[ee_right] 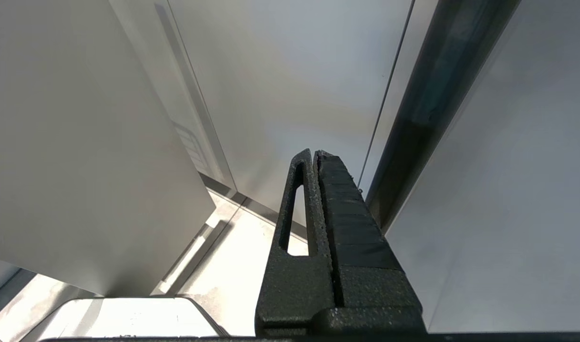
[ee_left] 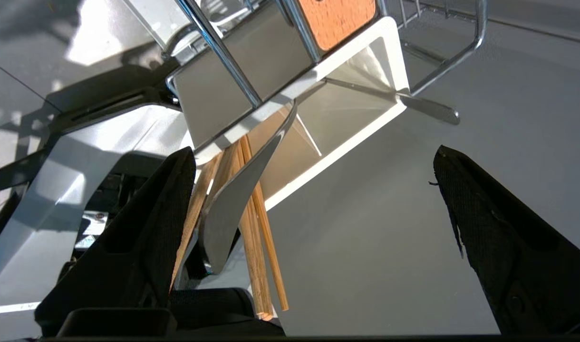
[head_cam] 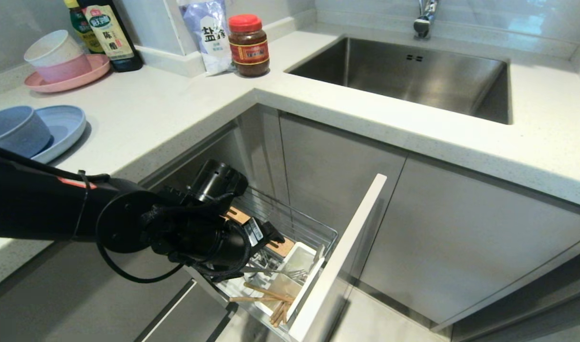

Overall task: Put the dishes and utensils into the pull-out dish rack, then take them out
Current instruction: Take the fork out of the cupboard

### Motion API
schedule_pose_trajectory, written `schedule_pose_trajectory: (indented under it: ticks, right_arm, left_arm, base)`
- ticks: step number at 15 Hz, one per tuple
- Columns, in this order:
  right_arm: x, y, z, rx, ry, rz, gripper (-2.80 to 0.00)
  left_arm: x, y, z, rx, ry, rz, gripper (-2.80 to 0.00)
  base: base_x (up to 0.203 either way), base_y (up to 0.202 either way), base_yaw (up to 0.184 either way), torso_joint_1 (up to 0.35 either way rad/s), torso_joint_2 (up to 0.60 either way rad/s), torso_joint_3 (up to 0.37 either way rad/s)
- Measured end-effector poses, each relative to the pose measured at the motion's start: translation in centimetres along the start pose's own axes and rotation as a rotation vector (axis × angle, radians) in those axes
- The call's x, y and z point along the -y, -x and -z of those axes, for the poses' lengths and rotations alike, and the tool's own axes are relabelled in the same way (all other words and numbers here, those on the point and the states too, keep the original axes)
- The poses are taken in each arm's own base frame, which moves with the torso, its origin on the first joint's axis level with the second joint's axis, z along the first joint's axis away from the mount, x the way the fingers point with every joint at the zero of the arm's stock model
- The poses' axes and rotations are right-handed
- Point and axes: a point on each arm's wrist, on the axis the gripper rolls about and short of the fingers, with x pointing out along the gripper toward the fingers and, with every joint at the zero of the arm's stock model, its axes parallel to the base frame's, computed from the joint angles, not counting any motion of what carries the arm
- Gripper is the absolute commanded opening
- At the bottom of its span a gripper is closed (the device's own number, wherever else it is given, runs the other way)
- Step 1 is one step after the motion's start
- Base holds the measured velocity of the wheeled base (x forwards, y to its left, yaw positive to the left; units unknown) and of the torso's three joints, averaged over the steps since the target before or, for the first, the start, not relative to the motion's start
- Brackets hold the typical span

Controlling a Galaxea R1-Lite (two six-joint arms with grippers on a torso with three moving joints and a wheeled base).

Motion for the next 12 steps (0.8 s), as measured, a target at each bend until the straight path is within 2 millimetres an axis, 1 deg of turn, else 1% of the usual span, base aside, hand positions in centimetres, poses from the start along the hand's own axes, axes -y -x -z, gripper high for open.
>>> schedule_pose_trajectory:
  ticks: [6, 7, 12]
  right_arm:
    - [0.00, 0.00, 0.00, 0.000, 0.000, 0.000, -2.80]
    - [0.00, 0.00, 0.00, 0.000, 0.000, 0.000, -2.80]
    - [0.00, 0.00, 0.00, 0.000, 0.000, 0.000, -2.80]
  left_arm:
    - [0.03, -0.45, -0.02, -0.006, 0.000, -0.006, 0.00]
    - [0.03, -0.52, -0.02, -0.007, 0.000, -0.007, -2.80]
    - [0.08, -0.76, -0.05, -0.009, -0.002, -0.012, -2.80]
  base:
    - [0.000, 0.000, 0.000, 0.000, 0.00, 0.000]
    - [0.000, 0.000, 0.000, 0.000, 0.00, 0.000]
    - [0.000, 0.000, 0.000, 0.000, 0.00, 0.000]
